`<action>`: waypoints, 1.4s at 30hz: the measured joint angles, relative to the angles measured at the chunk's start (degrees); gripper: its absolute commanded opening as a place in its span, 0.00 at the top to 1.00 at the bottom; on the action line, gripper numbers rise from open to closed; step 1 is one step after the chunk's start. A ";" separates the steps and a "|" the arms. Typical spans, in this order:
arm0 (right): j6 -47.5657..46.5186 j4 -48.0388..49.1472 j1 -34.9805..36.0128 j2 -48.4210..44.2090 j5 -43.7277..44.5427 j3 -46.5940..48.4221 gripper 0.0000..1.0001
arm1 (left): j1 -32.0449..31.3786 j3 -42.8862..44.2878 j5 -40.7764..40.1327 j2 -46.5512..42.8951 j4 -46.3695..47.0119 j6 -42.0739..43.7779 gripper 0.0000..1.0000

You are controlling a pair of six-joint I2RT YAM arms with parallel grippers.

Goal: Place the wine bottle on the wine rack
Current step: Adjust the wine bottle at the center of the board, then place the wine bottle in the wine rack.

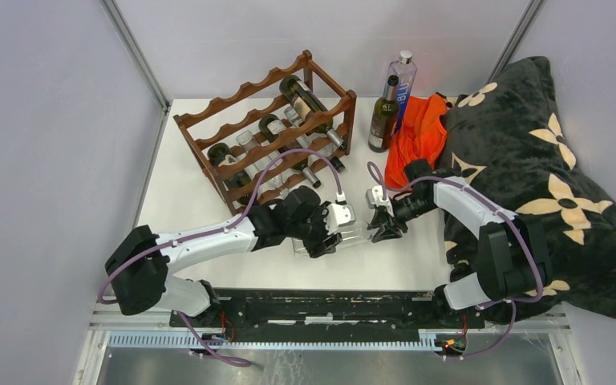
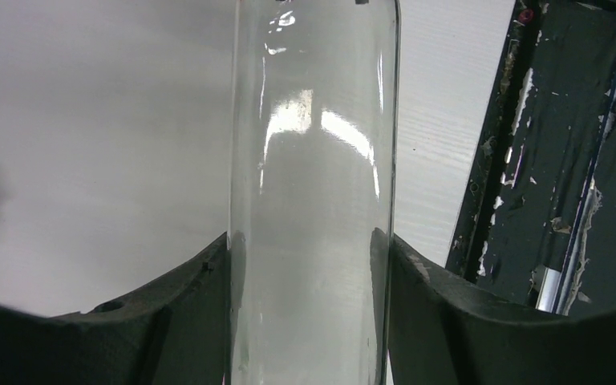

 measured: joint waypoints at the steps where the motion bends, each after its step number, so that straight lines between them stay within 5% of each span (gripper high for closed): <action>1: -0.46 -0.94 0.00 0.52 0.07 1.05 1.00 | 0.07 0.00 -0.35 -0.04 0.11 -0.17 0.38; 5: -1.49 -3.08 -0.44 1.18 -0.24 3.39 1.00 | 0.04 0.00 -1.97 -0.04 0.79 -0.44 0.20; 14: 1.42 -5.92 -1.81 1.44 -1.66 4.20 1.00 | -0.07 -0.02 -6.62 -0.79 1.88 -0.50 0.01; 25: 2.05 -8.76 -3.98 1.79 -3.52 5.70 1.00 | -0.07 0.85 -9.42 -8.72 1.57 -2.32 0.00; 42: 6.58 -7.19 -5.27 0.39 -6.10 5.64 1.00 | 1.46 14.23 -16.44 -24.02 -4.46 -8.83 0.00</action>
